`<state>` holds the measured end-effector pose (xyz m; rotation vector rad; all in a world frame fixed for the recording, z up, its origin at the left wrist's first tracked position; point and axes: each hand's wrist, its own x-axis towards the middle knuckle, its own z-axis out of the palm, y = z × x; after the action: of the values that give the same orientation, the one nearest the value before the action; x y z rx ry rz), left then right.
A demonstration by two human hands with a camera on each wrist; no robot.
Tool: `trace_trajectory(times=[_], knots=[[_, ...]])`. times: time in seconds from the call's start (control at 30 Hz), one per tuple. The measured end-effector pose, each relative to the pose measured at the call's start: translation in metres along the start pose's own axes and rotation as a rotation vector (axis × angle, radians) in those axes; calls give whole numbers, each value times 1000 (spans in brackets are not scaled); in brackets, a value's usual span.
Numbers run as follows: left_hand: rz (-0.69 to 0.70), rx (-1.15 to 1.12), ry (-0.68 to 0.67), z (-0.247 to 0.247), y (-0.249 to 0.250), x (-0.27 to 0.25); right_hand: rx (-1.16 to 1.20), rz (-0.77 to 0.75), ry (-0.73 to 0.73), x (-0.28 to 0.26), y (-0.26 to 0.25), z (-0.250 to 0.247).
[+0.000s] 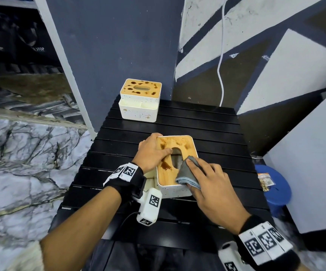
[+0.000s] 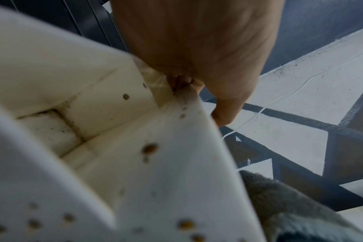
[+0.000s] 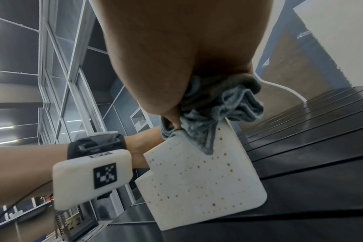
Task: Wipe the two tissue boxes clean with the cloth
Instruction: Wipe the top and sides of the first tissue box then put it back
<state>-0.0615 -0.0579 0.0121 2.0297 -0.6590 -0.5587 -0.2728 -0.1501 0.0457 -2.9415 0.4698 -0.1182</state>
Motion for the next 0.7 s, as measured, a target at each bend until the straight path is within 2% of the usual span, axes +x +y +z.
trace_trajectory(times=[0.23,0.5,0.7], knots=[[38,29,-6,-2,0,2,-62,24,16,45,2,0],[28,-9,8,2,-9,9,-39,-10,-6,8,1,-1],[46,13,-29,-1,-7,8,-74,15,25,45,6,-1]])
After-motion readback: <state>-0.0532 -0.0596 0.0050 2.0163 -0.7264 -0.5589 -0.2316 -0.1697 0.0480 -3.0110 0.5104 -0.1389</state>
